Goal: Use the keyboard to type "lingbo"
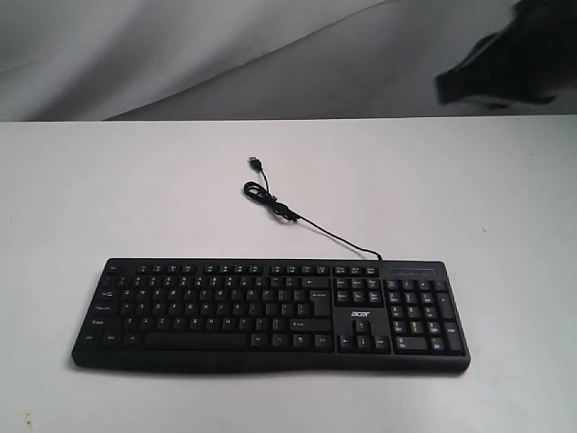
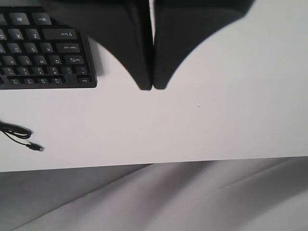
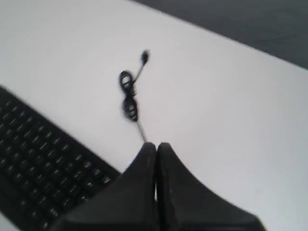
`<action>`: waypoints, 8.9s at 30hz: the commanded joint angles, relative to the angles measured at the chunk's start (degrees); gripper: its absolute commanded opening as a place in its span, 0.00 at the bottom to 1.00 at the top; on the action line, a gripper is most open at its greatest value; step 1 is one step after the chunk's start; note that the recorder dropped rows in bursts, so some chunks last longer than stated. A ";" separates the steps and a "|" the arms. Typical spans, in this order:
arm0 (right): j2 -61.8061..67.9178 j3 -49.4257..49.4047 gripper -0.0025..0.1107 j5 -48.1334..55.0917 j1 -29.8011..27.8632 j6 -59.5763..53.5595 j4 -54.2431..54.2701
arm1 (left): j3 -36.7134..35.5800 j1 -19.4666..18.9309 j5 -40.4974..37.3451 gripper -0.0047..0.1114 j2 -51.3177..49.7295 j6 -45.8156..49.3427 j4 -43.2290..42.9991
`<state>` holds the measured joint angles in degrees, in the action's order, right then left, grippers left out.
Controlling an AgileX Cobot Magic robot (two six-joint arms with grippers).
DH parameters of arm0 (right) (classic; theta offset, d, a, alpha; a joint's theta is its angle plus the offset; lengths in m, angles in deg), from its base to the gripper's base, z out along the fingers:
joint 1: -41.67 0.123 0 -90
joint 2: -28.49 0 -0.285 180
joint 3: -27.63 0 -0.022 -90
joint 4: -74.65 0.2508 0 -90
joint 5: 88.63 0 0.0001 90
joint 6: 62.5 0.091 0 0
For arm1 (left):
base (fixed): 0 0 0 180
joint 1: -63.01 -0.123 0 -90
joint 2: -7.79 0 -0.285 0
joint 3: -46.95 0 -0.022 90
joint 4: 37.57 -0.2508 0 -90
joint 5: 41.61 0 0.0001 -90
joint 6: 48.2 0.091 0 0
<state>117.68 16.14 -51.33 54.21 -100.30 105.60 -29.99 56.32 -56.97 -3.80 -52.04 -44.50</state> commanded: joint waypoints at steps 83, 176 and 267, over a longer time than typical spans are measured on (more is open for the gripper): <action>34.88 3.41 0.02 -5.27 22.89 -49.10 24.43 | -0.28 -0.06 0.34 0.04 -0.38 -0.12 0.21; 37.74 7.07 0.02 -6.78 28.25 -49.13 28.53 | -0.28 -0.06 0.34 0.04 -0.38 -0.12 0.21; 43.02 13.08 0.02 -9.67 30.28 -44.93 28.17 | -0.28 -0.06 0.34 0.04 -0.38 -0.12 0.21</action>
<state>160.81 28.89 -59.88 84.44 -144.97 133.31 -29.99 56.32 -56.97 -3.80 -52.04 -44.50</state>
